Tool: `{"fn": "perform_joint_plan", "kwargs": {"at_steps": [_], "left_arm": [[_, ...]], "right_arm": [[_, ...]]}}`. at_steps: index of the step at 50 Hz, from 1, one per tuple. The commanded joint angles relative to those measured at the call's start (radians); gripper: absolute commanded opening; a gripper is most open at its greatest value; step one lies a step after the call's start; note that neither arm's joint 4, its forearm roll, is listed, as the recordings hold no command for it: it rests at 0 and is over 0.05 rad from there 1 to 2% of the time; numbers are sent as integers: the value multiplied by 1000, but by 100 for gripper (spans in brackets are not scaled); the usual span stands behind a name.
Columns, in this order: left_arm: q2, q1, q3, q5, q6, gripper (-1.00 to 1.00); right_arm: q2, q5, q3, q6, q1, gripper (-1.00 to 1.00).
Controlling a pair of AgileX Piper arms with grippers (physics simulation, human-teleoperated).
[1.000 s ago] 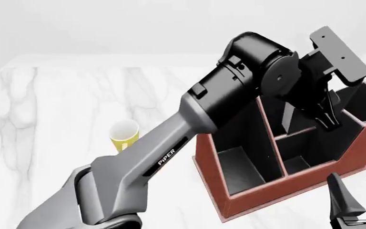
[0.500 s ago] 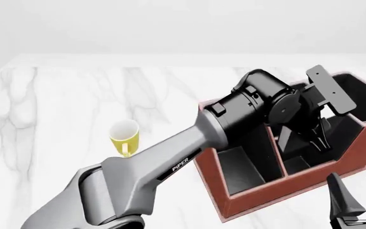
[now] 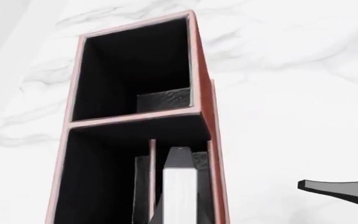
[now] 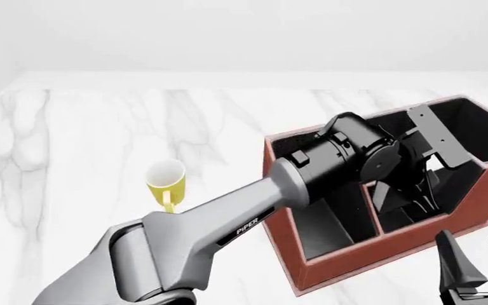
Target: Pick up the book and place it in the back compartment of the caddy.
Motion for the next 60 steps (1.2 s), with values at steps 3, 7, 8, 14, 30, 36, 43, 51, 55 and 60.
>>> {"fn": "perform_joint_plan", "kwargs": {"at_steps": [3,7,8,14,30,36,43,51,55,60], "left_arm": [[37,15,-30,1,40,-100],[21,14,-3,-32,27,-100],[22,14,-8,-32,26,-100],[36,15,-33,-22,29,-100],[50,4,-40,-46,29,-100],[62,5,-35,-57,27,-100],[118,41,-124,-38,45,-100],[110,49,-131,-39,33,100],[88,55,-117,-46,37,100],[36,47,-32,-82,27,100]], "right_arm": [[4,-2,0,5,0,100],[6,-3,0,6,0,100],[6,-3,0,6,0,100],[4,0,0,8,-1,100],[-1,4,0,12,1,100],[3,1,0,15,2,100],[6,-2,0,16,1,100],[14,-9,0,15,1,100],[22,-16,0,13,0,100],[29,-22,0,12,-2,100]]}}
